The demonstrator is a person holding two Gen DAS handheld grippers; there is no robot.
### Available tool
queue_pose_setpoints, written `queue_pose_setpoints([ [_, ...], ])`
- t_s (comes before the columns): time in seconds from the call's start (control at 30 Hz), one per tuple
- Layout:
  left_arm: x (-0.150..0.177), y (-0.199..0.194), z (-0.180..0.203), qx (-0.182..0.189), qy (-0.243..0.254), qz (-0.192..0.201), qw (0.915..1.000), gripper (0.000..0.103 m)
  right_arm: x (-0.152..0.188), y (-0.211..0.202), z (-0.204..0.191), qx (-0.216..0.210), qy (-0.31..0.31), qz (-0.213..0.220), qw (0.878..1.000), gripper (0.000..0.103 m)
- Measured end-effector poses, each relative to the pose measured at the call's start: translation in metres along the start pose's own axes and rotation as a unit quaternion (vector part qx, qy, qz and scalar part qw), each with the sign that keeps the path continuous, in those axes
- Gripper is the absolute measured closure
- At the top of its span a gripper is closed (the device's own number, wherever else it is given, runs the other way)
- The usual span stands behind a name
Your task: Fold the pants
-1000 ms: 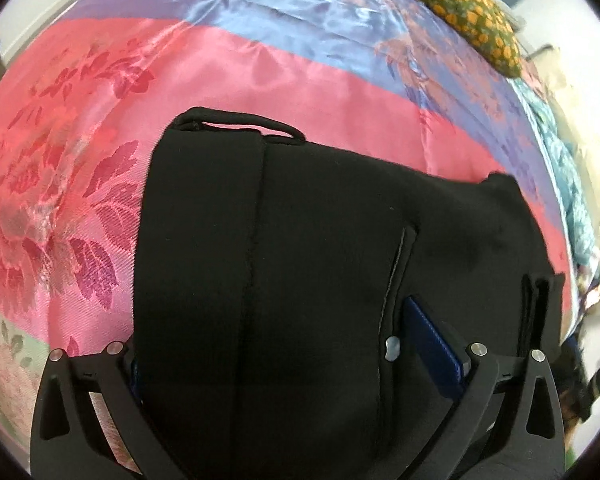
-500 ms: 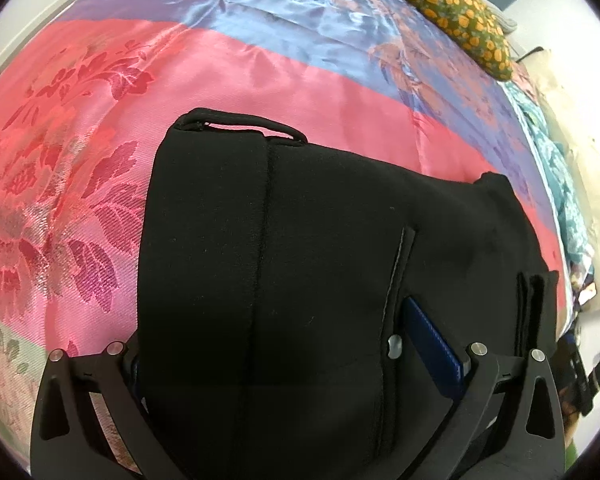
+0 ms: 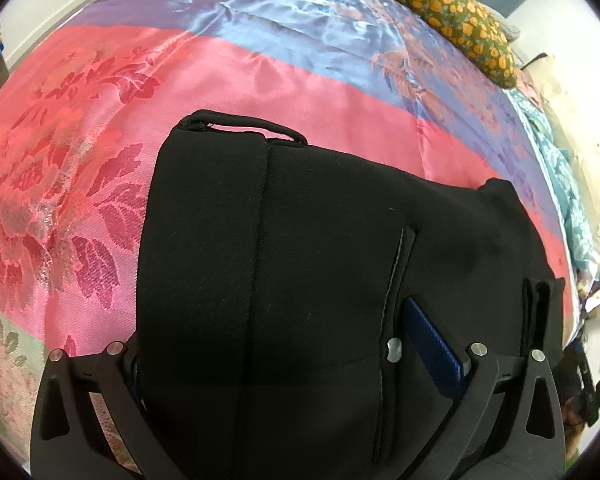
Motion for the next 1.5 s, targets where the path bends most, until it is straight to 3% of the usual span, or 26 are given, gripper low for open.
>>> queue_pose_setpoints([
  [0.37, -0.001, 0.001, 0.001, -0.005, 0.008, -0.002, 1.0, 0.0, 0.001, 0.008, 0.008, 0.006, 0.026, -0.01, 1.0, 0.012],
  [0.67, -0.005, 0.007, 0.004, -0.003, 0.016, -0.01, 0.9998, 0.0, 0.003, 0.011, -0.003, -0.003, -0.009, -0.012, 1.0, 0.012],
  [0.97, -0.005, 0.009, 0.005, -0.017, 0.013, 0.003, 0.9998, 0.0, -0.005, 0.0, -0.005, -0.008, -0.001, 0.01, 1.0, 0.012],
  [1.13, -0.008, 0.01, 0.005, -0.022, 0.007, -0.012, 0.9997, 0.0, -0.005, 0.001, 0.001, -0.009, 0.011, 0.009, 1.0, 0.012],
  [1.23, -0.01, 0.003, 0.013, -0.033, -0.003, -0.014, 0.9993, 0.023, -0.007, 0.005, 0.007, -0.005, 0.025, 0.008, 1.0, 0.012],
  [1.33, -0.012, -0.013, 0.018, -0.023, -0.03, -0.013, 0.9992, 0.066, -0.012, 0.003, 0.012, -0.009, 0.044, 0.019, 0.999, 0.012],
  [1.37, -0.013, -0.02, 0.017, -0.02, -0.049, -0.01, 0.9986, 0.075, -0.014, 0.002, 0.014, -0.013, 0.055, 0.023, 0.998, 0.012],
  [1.4, -0.015, -0.027, 0.017, -0.018, -0.071, -0.007, 0.9973, 0.08, -0.016, 0.002, 0.015, -0.015, 0.063, 0.024, 0.998, 0.012],
  [1.5, -0.018, -0.052, 0.029, -0.003, -0.12, 0.005, 0.9928, 0.081, -0.021, 0.0, 0.022, -0.024, 0.096, 0.034, 0.994, 0.012],
])
Point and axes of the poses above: each gripper's, at about its wrist camera, not at the fingertips, and y roughly the way its jaws point, z to its right, x to its underside, the point moved 8 cm from there along y, roughly the way its jaws point, and after that the axes turned 13 degrees about z, right-handed, at the moved point
